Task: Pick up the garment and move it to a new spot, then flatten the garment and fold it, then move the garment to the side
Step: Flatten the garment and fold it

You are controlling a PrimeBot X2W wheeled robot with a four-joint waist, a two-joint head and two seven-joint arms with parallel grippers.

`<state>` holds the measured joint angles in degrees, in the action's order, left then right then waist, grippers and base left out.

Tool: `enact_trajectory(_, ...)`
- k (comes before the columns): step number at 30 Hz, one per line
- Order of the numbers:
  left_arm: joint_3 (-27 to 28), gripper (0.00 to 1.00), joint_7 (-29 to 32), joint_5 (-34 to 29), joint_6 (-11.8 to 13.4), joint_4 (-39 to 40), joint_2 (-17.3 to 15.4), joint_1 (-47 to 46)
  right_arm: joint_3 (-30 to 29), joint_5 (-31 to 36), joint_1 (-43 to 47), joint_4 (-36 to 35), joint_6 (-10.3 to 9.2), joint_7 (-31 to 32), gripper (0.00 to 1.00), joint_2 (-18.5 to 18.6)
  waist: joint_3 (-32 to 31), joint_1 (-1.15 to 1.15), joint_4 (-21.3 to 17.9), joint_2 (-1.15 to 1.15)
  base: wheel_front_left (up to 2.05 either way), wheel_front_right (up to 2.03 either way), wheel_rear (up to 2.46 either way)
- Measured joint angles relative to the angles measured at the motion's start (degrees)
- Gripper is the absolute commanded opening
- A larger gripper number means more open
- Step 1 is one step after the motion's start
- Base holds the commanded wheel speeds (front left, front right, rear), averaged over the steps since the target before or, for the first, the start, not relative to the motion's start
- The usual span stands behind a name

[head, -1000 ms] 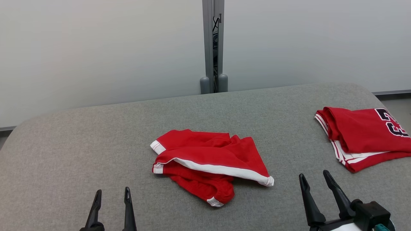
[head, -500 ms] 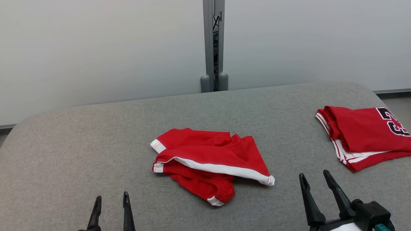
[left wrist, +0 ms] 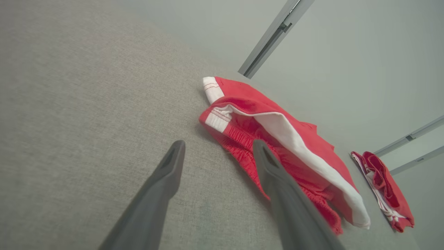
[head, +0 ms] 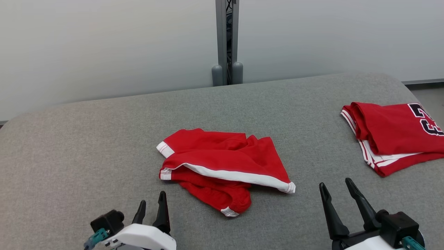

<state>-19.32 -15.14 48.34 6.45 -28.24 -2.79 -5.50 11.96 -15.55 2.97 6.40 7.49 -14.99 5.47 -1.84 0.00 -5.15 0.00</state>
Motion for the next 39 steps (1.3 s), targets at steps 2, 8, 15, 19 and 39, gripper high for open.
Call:
enact_trajectory(2,-1.26,1.0,-0.01,1.15,-0.42,-2.48,0.07,-2.55,-0.04,-0.02,-0.08,-0.02,0.0,0.0,1.0,0.21,0.6,0.0,-0.32,0.0,0.0,0.0,0.0)
enact_trajectory(8,-4.76,1.0,0.0,8.89,-2.56,-10.17,0.03,-7.77,0.34,-0.18,-0.81,-0.13,0.0,0.0,1.0,0.7,2.61,0.0,-1.12,0.0,0.0,0.0,0.0)
enact_trajectory(15,-7.15,1.0,0.07,26.41,-5.83,-15.35,0.03,-14.44,1.22,-0.49,-2.66,-0.32,0.0,0.01,1.0,1.64,5.18,0.0,-1.95,0.0,0.0,0.0,0.0)
enact_trajectory(19,-8.96,1.0,0.04,28.42,-6.99,-18.66,0.04,-17.72,1.38,-0.54,-3.42,-0.32,0.0,0.0,1.0,2.15,6.36,0.0,-2.31,0.0,0.0,0.0,0.0)
enact_trajectory(39,-5.47,0.0,0.0,21.83,-10.01,-24.5,0.08,-23.41,2.38,-0.62,-4.86,-0.21,0.0,0.01,1.0,3.43,8.17,0.0,-3.55,0.0,0.0,0.0,0.0)
